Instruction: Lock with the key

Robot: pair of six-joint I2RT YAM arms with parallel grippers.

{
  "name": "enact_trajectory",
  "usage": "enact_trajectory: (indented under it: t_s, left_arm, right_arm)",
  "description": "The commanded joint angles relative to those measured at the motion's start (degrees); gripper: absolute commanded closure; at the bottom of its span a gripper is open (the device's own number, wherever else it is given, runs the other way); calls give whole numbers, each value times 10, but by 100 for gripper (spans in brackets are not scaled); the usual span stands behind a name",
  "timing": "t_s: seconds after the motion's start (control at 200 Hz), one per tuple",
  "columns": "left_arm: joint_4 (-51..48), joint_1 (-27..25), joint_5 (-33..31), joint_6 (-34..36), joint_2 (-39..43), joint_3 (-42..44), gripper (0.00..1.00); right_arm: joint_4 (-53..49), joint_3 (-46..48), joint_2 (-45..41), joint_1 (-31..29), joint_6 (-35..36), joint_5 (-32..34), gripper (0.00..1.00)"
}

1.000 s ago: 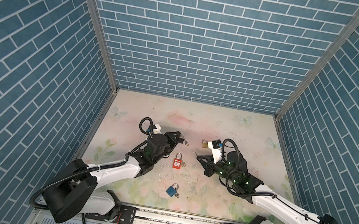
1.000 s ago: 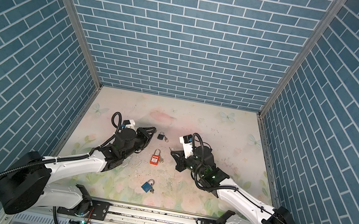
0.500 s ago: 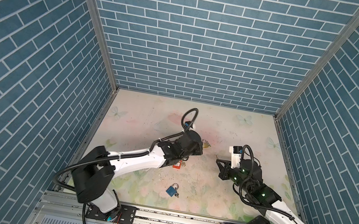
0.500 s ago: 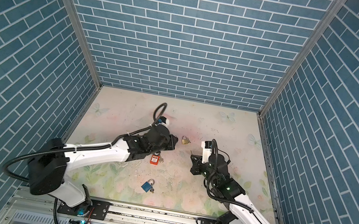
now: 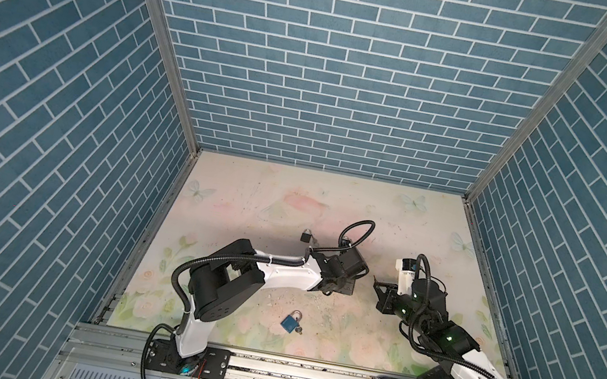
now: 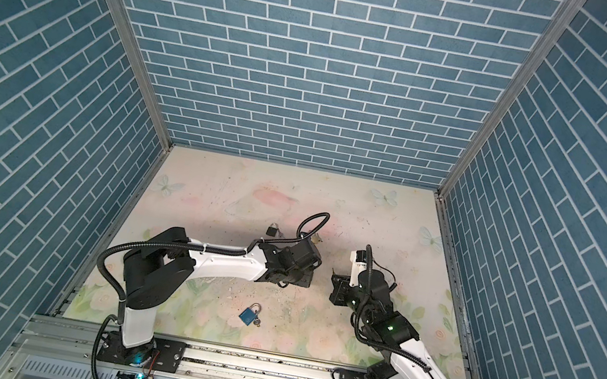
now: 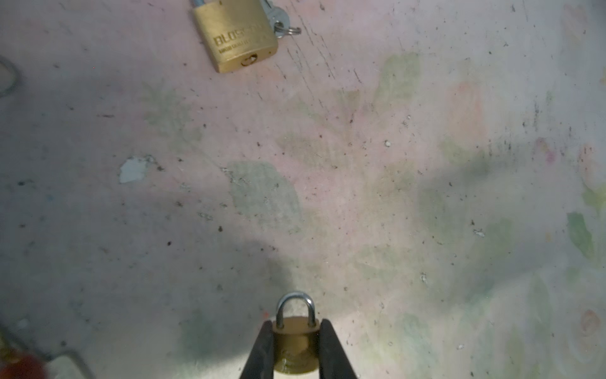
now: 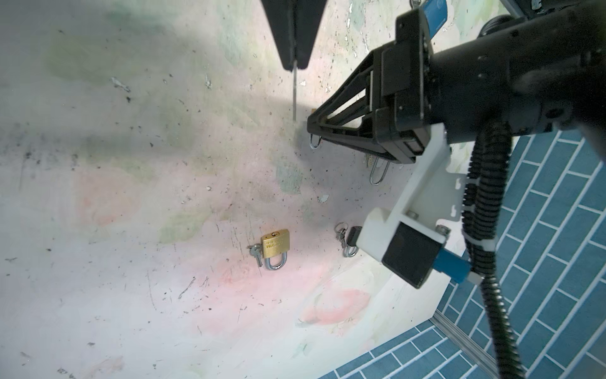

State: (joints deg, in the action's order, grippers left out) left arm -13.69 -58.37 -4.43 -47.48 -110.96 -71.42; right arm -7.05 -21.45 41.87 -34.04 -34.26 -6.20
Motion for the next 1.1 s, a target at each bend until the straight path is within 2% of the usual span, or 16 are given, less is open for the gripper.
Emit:
enact_trajectory:
  t_s: [0.0, 0.385, 0.44, 0.59, 0.92, 1.095]
  left_arm:
    - [-10, -3, 15, -4, -17, -24, 100]
    - [-30, -3, 11, 10, -48, -58, 100]
    - [-31, -3, 10, 11, -50, -59, 93]
    - [-36, -1, 8, 13, -57, -59, 85]
    - [-13, 2, 15, 37, -44, -48, 56]
    - [0, 14, -2, 43, -10, -33, 52]
  right_arm:
    - [-1, 6, 1, 4, -8, -2, 100]
    - [-8, 9, -10, 12, -1, -6, 100]
    - [-9, 8, -11, 13, 0, -7, 100]
    - [-8, 7, -7, 17, 1, -13, 100]
    - [-6, 4, 2, 22, 2, -21, 100]
    - [-1, 4, 8, 27, -3, -36, 100]
